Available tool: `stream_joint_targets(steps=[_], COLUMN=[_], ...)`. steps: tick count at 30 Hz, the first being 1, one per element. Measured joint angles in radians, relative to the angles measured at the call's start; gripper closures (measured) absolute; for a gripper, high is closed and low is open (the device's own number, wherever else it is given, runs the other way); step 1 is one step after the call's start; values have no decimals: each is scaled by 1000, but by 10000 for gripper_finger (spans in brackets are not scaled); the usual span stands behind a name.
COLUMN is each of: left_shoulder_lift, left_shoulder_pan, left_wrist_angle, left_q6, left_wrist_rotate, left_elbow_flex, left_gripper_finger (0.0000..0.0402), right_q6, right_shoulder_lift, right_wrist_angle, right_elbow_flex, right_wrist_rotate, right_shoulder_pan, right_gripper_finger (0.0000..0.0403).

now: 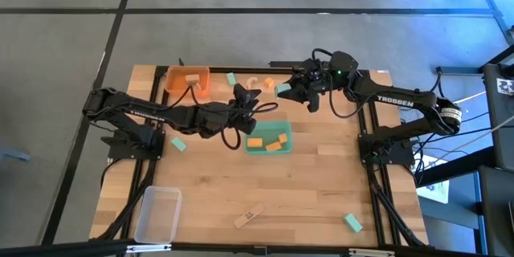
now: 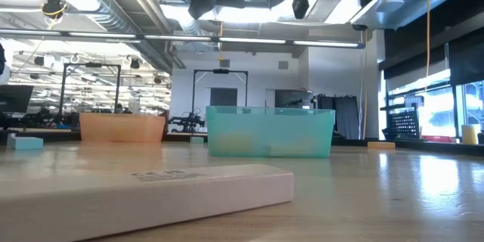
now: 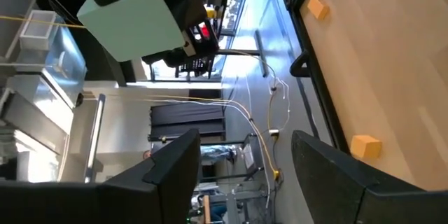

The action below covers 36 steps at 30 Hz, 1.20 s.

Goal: Sort & place blocks by color
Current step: Put the blue block into the transparent bin

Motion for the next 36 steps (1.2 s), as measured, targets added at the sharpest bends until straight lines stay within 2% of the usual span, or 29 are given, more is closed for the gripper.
stream_joint_targets(steps=[4, 15, 36], left_shoulder_lift=[0, 0, 0], left_shoulder_pan=[0, 0, 0], left_wrist_angle=[6, 22, 18], left_q6=[47, 50, 41], left_wrist_rotate=[0, 1, 36], left_elbow_flex=[0, 0, 0], left_gripper_finger=[181, 153, 151], right_q6=[0, 0, -14], right_shoulder_lift=[0, 0, 0], right_wrist_angle=[0, 0, 0], right_elbow_flex=[0, 0, 0], right_wrist_rotate=[0, 0, 0], right_shoulder_pan=[0, 0, 0], right_gripper_finger=[272, 272, 272])
